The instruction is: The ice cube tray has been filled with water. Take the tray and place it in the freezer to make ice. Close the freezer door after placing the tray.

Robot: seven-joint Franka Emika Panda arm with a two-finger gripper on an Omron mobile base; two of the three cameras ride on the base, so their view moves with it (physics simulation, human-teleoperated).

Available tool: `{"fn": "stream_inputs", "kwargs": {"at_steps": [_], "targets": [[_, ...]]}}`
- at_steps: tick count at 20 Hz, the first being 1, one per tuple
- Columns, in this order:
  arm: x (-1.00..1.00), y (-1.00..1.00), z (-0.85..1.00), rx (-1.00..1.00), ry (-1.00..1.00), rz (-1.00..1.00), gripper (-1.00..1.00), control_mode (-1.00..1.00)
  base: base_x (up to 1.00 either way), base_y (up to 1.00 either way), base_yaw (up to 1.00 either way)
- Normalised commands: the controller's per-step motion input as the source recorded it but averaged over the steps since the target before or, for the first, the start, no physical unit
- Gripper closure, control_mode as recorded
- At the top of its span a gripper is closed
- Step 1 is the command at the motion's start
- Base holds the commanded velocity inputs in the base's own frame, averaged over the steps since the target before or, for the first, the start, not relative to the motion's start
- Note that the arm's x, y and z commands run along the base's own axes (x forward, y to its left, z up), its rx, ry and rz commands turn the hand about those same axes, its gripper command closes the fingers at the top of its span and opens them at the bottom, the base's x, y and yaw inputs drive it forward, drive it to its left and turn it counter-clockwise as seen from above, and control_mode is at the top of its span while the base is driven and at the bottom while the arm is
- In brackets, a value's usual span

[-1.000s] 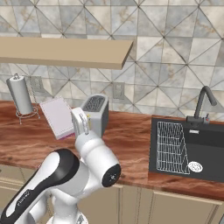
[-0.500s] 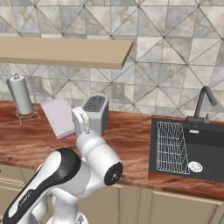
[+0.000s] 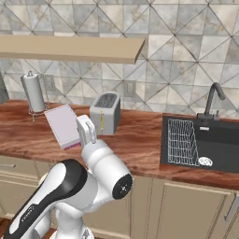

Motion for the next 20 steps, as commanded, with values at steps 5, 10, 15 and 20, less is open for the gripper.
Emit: {"fn": "stream_inputs", "kwargs": {"at_steps": [5, 10, 15, 20], "targets": [[0.00, 0.00, 0.00, 0.00, 0.00, 0.00, 1.00, 1.00, -0.93, 0.00, 0.00], [0.00, 0.00, 0.00, 0.00, 0.00, 0.00, 1.00, 1.00, -0.96, 0.00, 0.00], [0.00, 0.00, 0.00, 0.00, 0.00, 0.00, 1.00, 1.00, -0.82, -0.01, 0.00], [0.00, 0.00, 0.00, 0.00, 0.00, 0.00, 1.00, 1.00, -0.57, -0.24, -0.02]]}}
